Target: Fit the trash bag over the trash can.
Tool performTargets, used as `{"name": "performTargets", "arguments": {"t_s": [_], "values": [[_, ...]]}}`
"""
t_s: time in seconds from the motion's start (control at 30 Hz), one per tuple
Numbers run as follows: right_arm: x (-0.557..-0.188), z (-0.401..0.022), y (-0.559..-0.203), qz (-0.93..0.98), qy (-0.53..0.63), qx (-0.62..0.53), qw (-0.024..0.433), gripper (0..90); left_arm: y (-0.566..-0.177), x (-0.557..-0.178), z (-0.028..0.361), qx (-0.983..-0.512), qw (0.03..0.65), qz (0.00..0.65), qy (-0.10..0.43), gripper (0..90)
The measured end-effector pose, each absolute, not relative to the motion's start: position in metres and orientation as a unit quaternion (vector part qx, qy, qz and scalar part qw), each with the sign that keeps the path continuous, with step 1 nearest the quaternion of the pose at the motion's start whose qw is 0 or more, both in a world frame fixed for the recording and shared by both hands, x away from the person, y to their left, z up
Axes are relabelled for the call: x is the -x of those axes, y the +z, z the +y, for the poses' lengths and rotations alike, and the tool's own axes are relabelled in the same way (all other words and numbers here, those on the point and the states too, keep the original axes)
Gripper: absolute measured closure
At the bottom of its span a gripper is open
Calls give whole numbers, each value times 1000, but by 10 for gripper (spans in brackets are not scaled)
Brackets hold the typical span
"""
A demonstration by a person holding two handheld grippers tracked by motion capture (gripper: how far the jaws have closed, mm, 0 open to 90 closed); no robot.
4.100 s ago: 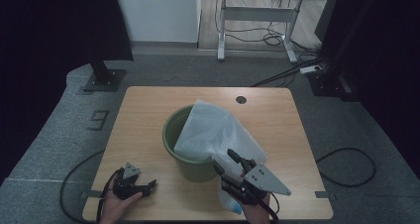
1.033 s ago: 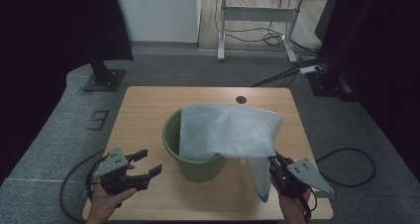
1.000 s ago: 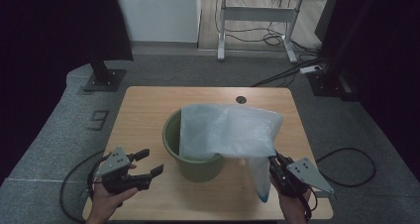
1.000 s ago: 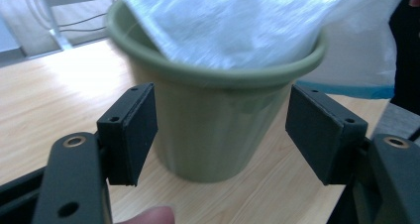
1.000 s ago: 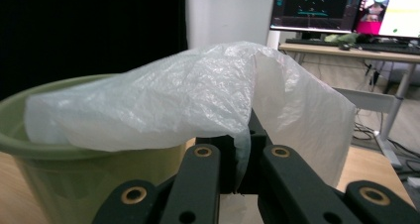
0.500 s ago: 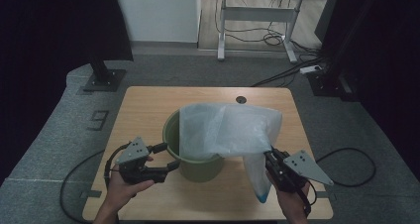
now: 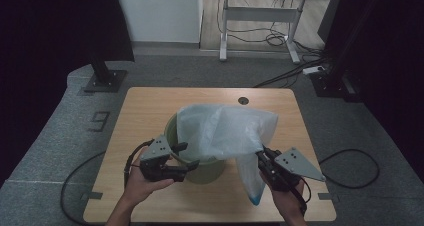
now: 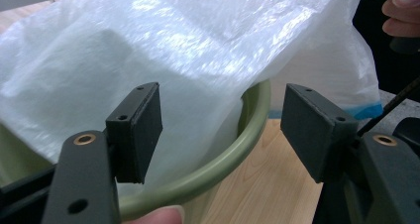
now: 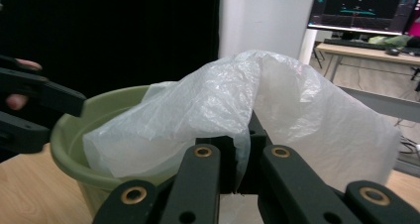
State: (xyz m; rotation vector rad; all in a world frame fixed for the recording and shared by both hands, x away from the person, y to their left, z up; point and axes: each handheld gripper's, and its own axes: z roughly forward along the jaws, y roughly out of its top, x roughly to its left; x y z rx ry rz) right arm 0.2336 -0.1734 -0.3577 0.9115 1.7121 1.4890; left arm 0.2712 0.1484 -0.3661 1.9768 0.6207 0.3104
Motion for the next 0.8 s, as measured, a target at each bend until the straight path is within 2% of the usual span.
{"name": "performTargets", "arguments": {"t_s": [0.23, 0.37, 0.53, 0.73, 0.8], "values": [[-235, -165, -356, 660, 580, -344, 331, 875, -369, -277, 136, -822, 494, 253, 126, 348], [-236, -165, -356, 660, 581, -343, 328, 875, -370, -276, 126, -828, 484, 249, 134, 423], [-236, -167, -356, 659, 586, -346, 320, 875, -372, -281, 117, -835, 478, 243, 124, 565], [-236, -167, -359, 658, 590, -348, 315, 874, -373, -285, 117, -833, 484, 246, 110, 781], [-237, -168, -361, 657, 591, -349, 312, 871, -373, -286, 118, -832, 483, 251, 110, 814]]}}
